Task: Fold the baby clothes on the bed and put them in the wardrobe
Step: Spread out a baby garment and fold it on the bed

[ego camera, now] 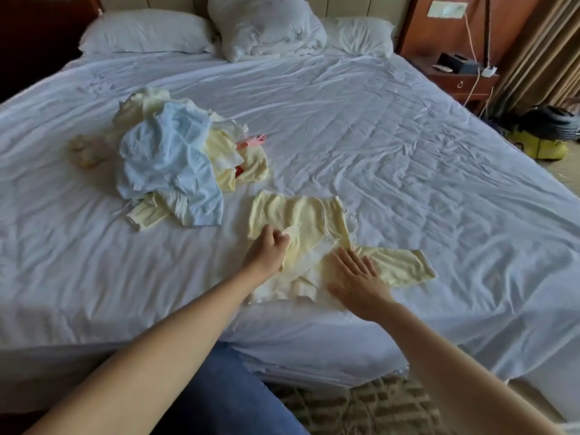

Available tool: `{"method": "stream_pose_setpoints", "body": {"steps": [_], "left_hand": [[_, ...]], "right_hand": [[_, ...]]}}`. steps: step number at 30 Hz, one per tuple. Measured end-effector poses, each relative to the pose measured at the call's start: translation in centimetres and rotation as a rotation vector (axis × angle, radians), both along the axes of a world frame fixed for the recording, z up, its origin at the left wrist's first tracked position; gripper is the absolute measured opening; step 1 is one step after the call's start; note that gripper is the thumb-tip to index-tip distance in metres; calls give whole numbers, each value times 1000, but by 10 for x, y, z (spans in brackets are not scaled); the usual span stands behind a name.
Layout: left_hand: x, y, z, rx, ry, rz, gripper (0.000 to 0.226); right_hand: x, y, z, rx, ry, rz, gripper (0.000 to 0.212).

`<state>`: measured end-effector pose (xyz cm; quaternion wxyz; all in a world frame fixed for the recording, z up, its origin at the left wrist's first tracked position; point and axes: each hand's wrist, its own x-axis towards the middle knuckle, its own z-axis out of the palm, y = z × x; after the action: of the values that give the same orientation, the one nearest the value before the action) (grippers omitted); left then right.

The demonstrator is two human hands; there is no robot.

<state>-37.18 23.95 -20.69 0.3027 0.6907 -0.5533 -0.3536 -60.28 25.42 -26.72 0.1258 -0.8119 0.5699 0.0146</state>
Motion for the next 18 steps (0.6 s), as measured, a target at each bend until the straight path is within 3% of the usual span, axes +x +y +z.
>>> {"method": "stream_pose_setpoints", "body": {"steps": [2,4,6,9,13,15,18], "left_hand": [[-7,2,-9,32,-107,-140,25],[-9,7,-12,61,-170,-293,40],[-5,11,-13,26,-127,-391,51],[10,17,-15,-189,-142,-363,43],[33,15,-24,-451,-354,-213,20],[41,12,-31,-402,-420,-238,32],[45,10,-47,-150,-575,-416,55]], "right_hand": [[-1,1,0,12,-59,-25,79],[-1,1,3,1,-176,-65,82],[2,-1,8,-22,-319,-149,74],[18,-5,14,-129,-429,-247,54],[51,-13,18,-184,-497,-136,51],[65,-16,16,-160,-424,-53,51],[73,-19,6,-84,-259,24,53]]}}
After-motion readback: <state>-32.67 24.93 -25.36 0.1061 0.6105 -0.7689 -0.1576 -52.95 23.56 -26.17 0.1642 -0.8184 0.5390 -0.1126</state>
